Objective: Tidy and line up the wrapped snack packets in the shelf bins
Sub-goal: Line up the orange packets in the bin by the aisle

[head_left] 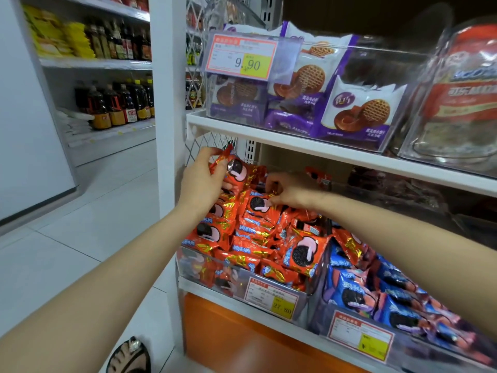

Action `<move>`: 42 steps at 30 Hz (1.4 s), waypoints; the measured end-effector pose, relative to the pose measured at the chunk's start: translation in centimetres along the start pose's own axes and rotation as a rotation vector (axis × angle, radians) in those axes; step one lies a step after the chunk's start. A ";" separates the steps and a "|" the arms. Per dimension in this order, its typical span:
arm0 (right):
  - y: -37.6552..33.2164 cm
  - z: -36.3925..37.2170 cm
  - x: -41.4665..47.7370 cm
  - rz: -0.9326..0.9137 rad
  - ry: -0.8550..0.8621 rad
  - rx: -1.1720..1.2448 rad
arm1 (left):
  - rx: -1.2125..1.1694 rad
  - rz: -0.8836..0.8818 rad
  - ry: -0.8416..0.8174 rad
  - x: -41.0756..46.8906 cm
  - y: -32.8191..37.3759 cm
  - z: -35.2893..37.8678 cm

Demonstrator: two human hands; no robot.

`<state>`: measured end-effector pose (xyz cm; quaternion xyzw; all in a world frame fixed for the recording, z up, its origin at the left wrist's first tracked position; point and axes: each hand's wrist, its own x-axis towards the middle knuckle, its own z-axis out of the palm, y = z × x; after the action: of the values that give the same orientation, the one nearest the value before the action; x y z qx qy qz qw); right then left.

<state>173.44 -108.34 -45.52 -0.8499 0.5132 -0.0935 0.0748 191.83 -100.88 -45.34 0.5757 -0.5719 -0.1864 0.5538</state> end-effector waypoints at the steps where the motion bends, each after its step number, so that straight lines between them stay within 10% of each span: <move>1: 0.1 -0.1 0.1 -0.005 -0.030 0.023 | -0.106 -0.087 -0.052 -0.1 0.0 0.0; 10: -0.9 -3.5 -1.5 -0.085 -0.056 0.769 | -0.366 -0.282 -0.297 -0.7 0.6 0.9; 26: -2.0 -1.2 -0.5 -0.018 -0.161 0.183 | 0.368 0.159 -0.120 -0.9 -1.1 -0.1; 42: 0.9 -1.9 -1.1 -0.041 0.031 0.384 | 0.945 0.565 -0.612 -2.5 -0.9 2.8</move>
<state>171.66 -107.82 -43.98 -0.8288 0.4695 -0.2044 0.2257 189.21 -100.17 -48.03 0.5057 -0.8550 0.0838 0.0787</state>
